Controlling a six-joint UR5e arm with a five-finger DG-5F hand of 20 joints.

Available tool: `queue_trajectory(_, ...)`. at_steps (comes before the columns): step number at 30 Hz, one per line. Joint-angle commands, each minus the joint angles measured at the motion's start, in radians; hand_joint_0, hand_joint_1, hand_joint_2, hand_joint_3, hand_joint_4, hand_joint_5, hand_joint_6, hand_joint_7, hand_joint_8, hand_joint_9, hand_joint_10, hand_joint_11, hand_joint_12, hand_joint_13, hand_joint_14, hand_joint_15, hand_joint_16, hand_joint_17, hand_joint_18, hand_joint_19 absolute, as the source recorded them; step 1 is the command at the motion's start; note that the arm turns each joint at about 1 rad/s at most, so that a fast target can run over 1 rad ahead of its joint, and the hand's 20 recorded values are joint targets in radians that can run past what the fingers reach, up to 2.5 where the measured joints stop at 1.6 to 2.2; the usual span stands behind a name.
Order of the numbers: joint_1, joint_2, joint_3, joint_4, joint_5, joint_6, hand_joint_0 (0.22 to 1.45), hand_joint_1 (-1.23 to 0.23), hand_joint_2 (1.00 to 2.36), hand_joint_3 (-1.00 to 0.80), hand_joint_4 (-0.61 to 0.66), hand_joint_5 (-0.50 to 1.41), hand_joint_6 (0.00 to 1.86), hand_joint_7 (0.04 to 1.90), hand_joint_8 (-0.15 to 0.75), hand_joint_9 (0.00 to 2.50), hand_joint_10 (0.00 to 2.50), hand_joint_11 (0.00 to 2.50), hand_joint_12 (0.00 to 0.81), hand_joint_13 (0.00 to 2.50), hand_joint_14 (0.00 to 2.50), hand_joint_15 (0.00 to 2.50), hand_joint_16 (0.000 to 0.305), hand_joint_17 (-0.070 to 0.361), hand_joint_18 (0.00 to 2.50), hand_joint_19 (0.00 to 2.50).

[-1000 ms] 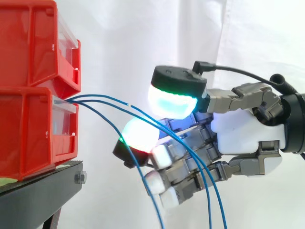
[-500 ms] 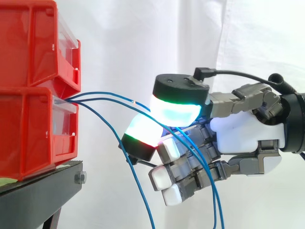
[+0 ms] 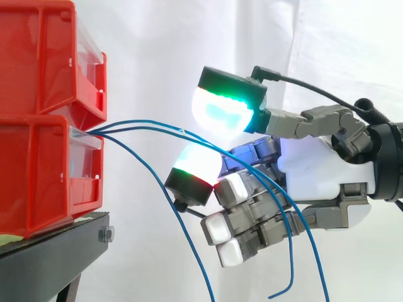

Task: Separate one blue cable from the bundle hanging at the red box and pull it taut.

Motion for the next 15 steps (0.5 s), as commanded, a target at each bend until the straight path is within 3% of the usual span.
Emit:
queue_trajectory(1, -0.001, 0.0, 0.0, -0.011, -0.001, 0.003, 0.69, -0.85, 1.02, -0.27, 0.17, -0.15, 0.92, 1.33, 0.409, 0.99, 0.02, 0.72, 0.398, 0.96, 0.02, 0.57, 0.044, 0.1, 0.8, 0.52)
queue_trajectory(6, 0.002, 0.0, 0.0, -0.015, -0.001, 0.003, 0.78, -0.96, 1.02, -0.3, 0.16, -0.18, 0.95, 1.25, 0.389, 0.93, 0.02, 0.75, 0.392, 0.94, 0.02, 0.58, 0.045, 0.102, 0.81, 0.53)
queue_trajectory(9, 0.003, 0.0, 0.0, -0.02, -0.001, 0.006, 0.82, -0.97, 1.0, -0.48, 0.17, -0.18, 0.95, 1.19, 0.376, 0.92, 0.02, 0.77, 0.385, 0.93, 0.02, 0.58, 0.045, 0.102, 0.81, 0.52)
queue_trajectory(12, 0.003, 0.0, 0.0, -0.02, -0.001, 0.004, 0.78, -0.99, 1.0, -0.5, 0.16, -0.18, 0.94, 1.2, 0.37, 0.93, 0.02, 0.78, 0.384, 0.94, 0.02, 0.58, 0.045, 0.102, 0.85, 0.5)
queue_trajectory(15, 0.002, 0.0, 0.0, -0.02, -0.001, 0.004, 0.64, -1.02, 1.0, -0.5, 0.17, -0.17, 0.94, 1.22, 0.371, 0.95, 0.02, 0.79, 0.382, 0.94, 0.02, 0.59, 0.045, 0.102, 0.85, 0.52)
